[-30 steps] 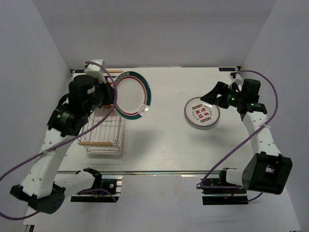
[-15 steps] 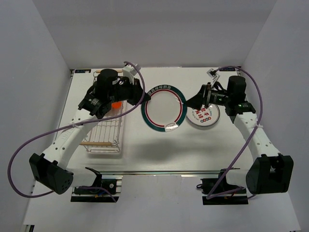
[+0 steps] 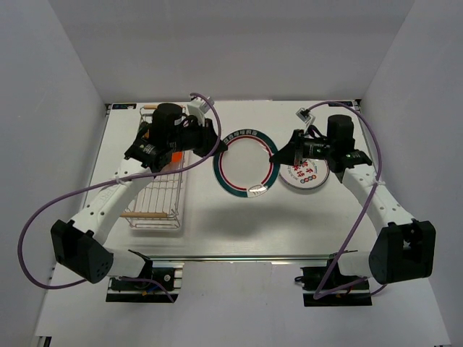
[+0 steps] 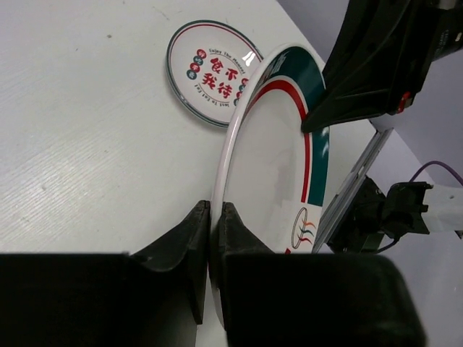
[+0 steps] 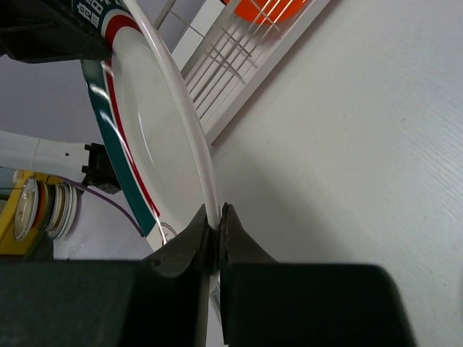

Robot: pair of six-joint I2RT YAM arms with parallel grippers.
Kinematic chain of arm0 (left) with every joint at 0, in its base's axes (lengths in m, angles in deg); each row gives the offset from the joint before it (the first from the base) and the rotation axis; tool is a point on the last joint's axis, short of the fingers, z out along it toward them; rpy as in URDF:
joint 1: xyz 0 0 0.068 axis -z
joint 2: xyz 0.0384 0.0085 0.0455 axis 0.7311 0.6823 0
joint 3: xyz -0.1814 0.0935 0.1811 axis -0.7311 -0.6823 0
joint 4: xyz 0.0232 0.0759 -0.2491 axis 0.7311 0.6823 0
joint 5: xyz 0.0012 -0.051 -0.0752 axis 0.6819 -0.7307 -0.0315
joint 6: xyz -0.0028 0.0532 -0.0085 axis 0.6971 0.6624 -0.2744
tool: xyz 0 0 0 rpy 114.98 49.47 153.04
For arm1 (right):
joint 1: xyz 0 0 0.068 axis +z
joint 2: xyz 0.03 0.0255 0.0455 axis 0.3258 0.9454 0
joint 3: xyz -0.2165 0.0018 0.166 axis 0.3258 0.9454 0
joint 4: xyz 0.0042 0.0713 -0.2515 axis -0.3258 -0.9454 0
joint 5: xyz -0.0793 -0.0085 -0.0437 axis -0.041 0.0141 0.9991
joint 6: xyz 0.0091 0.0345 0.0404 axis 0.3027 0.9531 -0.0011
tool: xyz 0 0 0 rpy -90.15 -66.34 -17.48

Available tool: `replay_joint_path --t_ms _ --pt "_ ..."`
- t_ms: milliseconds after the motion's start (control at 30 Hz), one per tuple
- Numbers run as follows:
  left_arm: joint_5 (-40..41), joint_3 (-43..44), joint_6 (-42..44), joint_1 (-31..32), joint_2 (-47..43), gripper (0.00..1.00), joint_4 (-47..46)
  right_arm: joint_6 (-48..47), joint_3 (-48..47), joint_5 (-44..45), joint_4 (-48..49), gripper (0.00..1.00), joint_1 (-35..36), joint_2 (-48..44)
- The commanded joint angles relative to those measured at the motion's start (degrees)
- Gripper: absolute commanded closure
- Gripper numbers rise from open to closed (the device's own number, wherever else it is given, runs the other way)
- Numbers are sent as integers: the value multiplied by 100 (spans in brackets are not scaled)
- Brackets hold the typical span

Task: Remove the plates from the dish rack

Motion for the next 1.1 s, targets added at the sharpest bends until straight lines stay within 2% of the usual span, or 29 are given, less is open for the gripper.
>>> replay_joint_path --t_ms 0,67,100,200,300,333,433,533,633,767,1067 --pt "232 306 -134 7 -99 74 172 52 -208 376 -62 100 -63 78" --pt "461 429 -135 7 -20 39 375 9 -313 699 -255 100 -80 61" --pt "767 534 -135 7 -11 3 577 -9 -348 937 -334 100 -107 26" --pt "1321 614 -205 7 -63 2 902 9 -445 1799 -668 100 -168 -80" --pt "2541 667 -423 7 -230 2 1332 87 -655 2247 -1133 100 -300 -36" --pt "3528 676 -555 7 -274 2 1465 131 -691 2579 -1265 100 -414 33" --pt "5131 615 -1188 -54 -397 2 2168 351 -665 3151 -1521 100 -694 192" --pt "5838 492 -1558 -107 -511 2 2678 395 -604 3591 -1740 100 -984 341" --pt "6008 395 -1716 -107 -669 2 2943 404 -525 3996 -1829 100 -1381 386" --pt "5816 -34 -1691 -107 -1047 2 2646 501 -349 4209 -1794 100 -1811 473" --pt "5920 -88 -1769 -107 -1153 2 2741 510 -313 4148 -1697 100 -2041 957"
